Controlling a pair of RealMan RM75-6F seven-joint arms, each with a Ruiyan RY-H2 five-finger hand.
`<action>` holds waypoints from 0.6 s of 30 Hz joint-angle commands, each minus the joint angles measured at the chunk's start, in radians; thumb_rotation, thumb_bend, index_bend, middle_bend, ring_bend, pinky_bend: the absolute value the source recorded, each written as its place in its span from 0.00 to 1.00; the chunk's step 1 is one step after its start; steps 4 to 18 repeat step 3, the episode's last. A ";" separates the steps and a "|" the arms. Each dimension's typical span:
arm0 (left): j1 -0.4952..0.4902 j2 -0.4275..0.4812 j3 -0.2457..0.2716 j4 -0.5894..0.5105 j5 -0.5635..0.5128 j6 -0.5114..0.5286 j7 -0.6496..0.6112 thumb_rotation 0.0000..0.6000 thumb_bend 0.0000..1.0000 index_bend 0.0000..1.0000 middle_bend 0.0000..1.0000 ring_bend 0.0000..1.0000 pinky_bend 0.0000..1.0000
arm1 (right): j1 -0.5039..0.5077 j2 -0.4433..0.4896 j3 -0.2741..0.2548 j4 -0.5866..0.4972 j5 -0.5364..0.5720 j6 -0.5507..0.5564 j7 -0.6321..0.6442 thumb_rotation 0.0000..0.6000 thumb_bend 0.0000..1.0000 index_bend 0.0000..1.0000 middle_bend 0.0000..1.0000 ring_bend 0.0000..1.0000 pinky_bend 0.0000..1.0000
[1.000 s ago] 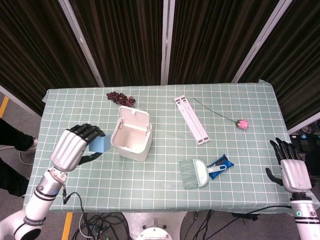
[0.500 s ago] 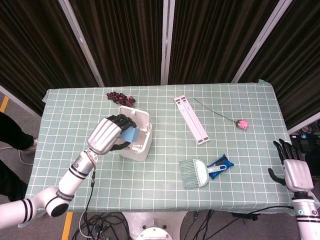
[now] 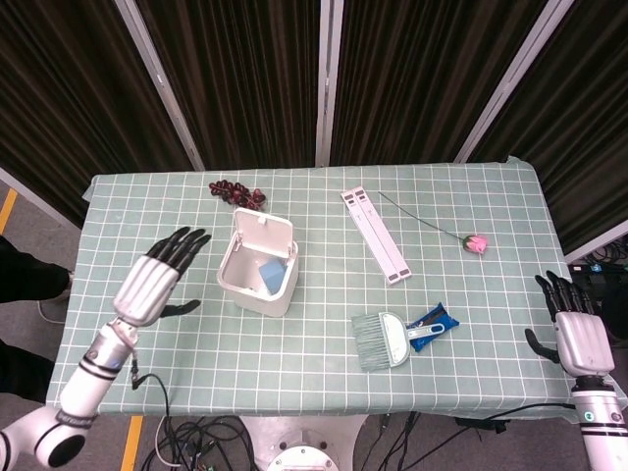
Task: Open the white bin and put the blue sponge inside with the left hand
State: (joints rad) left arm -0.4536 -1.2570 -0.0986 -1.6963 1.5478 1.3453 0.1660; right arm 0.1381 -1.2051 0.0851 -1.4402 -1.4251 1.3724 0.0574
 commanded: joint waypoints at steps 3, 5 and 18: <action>0.192 0.003 0.137 0.135 -0.021 0.139 -0.071 1.00 0.01 0.06 0.09 0.05 0.23 | -0.002 0.000 -0.003 -0.016 -0.014 0.014 -0.019 1.00 0.24 0.00 0.00 0.00 0.00; 0.192 0.003 0.137 0.135 -0.021 0.139 -0.071 1.00 0.01 0.06 0.09 0.05 0.23 | -0.002 0.000 -0.003 -0.016 -0.014 0.014 -0.019 1.00 0.24 0.00 0.00 0.00 0.00; 0.192 0.003 0.137 0.135 -0.021 0.139 -0.071 1.00 0.01 0.06 0.09 0.05 0.23 | -0.002 0.000 -0.003 -0.016 -0.014 0.014 -0.019 1.00 0.24 0.00 0.00 0.00 0.00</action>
